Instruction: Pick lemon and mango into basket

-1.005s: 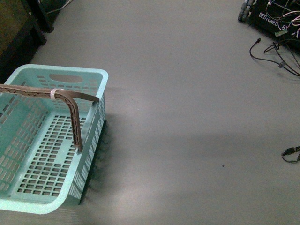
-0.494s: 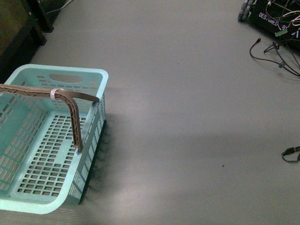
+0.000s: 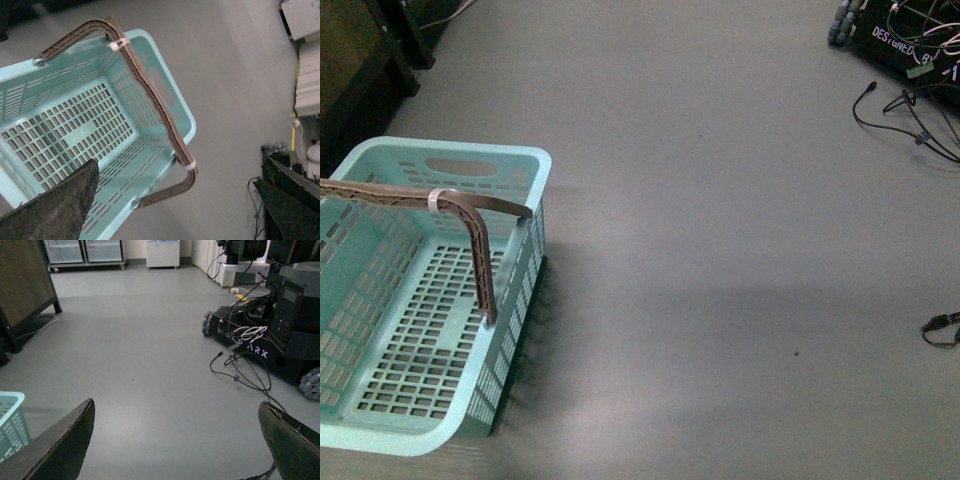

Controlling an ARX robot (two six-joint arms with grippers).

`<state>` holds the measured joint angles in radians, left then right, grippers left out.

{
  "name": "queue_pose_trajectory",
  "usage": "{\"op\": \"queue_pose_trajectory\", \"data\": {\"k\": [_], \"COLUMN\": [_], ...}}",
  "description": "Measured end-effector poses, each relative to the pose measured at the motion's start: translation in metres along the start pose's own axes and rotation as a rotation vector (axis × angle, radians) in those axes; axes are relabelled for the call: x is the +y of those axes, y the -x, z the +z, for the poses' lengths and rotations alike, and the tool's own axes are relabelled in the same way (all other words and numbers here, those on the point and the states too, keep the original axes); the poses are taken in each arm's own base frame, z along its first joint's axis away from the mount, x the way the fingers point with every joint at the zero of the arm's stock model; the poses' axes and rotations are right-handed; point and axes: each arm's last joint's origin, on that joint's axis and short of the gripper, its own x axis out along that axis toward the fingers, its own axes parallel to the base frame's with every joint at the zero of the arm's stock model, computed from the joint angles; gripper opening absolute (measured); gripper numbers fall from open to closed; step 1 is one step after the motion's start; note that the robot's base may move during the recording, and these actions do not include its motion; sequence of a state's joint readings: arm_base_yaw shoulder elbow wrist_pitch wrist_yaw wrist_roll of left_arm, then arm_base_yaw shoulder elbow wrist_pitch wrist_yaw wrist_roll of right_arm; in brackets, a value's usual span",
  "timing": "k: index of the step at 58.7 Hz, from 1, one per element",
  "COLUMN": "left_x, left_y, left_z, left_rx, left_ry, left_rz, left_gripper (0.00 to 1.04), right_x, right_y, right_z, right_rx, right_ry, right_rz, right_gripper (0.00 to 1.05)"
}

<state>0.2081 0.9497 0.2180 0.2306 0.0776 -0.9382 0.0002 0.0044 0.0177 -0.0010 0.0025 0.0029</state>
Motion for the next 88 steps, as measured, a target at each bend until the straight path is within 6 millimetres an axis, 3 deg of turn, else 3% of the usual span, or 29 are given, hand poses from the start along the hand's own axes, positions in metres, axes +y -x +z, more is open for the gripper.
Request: {"op": "queue_pose_trajectory", "data": {"k": [9, 15, 19, 29, 46, 53, 67, 76, 88], "left_x": [-0.005, -0.012, -0.012, -0.014, -0.029, -0.031, -0.034, -0.034, -0.031], "left_y": [-0.049, -0.101, -0.120, -0.162, -0.213, -0.225, -0.239, -0.240, -0.229], "left_z": [0.005, -0.008, -0.016, -0.032, -0.048, -0.054, -0.054, -0.050, -0.050], "left_rx": [-0.001, 0.053, 0.083, 0.114, 0.118, 0.117, 0.088, 0.073, 0.086], "left_ry": [0.087, 0.123, 0.131, 0.158, 0.166, 0.157, 0.144, 0.233, 0.239], "left_rz": [0.024, 0.045, 0.074, 0.128, 0.151, 0.171, 0.236, 0.214, 0.205], "left_gripper": [0.98, 0.98, 0.98, 0.98, 0.98, 0.93, 0.54, 0.32, 0.29], "right_x": [0.000, 0.000, 0.000, 0.000, 0.000, 0.000, 0.000, 0.000, 0.000], "right_y": [0.000, 0.000, 0.000, 0.000, 0.000, 0.000, 0.000, 0.000, 0.000], "right_z": [0.000, 0.000, 0.000, 0.000, 0.000, 0.000, 0.000, 0.000, 0.000], "right_rx": [0.000, 0.000, 0.000, 0.000, 0.000, 0.000, 0.000, 0.000, 0.000], "right_ry": [0.000, 0.000, 0.000, 0.000, 0.000, 0.000, 0.000, 0.000, 0.000], "right_rz": [0.000, 0.000, 0.000, 0.000, 0.000, 0.000, 0.000, 0.000, 0.000], "right_gripper": [0.96, 0.96, 0.96, 0.96, 0.96, 0.96, 0.96, 0.96, 0.96]}}
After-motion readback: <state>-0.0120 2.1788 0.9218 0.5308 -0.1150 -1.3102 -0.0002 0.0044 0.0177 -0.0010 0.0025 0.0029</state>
